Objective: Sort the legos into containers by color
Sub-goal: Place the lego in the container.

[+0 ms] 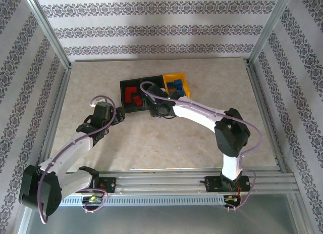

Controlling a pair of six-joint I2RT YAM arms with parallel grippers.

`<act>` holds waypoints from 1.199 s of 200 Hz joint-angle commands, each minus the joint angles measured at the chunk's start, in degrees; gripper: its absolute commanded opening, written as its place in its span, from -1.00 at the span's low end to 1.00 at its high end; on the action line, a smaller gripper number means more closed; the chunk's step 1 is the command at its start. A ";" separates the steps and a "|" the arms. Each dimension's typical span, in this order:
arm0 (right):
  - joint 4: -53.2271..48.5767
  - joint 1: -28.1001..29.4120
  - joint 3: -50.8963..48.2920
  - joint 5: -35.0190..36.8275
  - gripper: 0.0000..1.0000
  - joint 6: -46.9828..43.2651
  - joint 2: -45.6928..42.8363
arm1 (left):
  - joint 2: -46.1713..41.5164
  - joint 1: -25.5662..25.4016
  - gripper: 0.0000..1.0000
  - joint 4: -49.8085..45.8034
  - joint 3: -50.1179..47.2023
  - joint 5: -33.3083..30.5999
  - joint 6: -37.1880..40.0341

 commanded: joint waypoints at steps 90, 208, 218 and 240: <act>-3.46 0.87 31.23 0.05 -0.29 -14.01 21.44 | -3.27 1.53 0.99 -0.55 -2.58 -1.82 -3.64; -5.49 -0.36 47.51 3.55 -0.06 -19.76 33.44 | -2.17 1.55 0.99 0.17 -2.41 -1.04 -2.98; -5.49 -0.45 48.13 3.55 0.01 -19.96 33.70 | -2.22 1.58 0.99 0.16 -2.40 -1.09 -2.98; -5.73 -0.53 49.15 3.70 0.05 -20.42 33.81 | -2.28 1.58 0.99 0.09 -2.33 -1.21 -2.89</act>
